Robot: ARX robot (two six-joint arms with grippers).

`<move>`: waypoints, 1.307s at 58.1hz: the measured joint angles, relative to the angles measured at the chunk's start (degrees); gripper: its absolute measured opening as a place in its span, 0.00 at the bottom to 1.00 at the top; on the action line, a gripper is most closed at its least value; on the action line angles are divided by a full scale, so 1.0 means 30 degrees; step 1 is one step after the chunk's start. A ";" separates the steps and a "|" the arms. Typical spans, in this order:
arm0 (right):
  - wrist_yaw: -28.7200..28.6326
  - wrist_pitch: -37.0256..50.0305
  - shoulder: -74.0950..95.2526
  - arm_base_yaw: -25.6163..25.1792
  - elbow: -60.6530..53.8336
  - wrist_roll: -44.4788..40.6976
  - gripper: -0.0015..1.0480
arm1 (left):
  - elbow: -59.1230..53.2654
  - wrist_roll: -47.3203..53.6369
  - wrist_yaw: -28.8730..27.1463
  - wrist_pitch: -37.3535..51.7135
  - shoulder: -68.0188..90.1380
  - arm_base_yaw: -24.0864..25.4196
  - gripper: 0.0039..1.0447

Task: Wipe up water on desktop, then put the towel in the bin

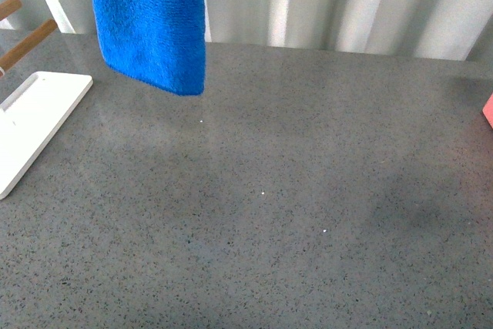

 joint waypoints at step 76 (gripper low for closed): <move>-1.8105 1.3828 2.5616 0.0714 0.8204 0.4736 0.93 | -0.2033 -0.2237 -0.0940 0.2244 0.0262 -0.3424 0.04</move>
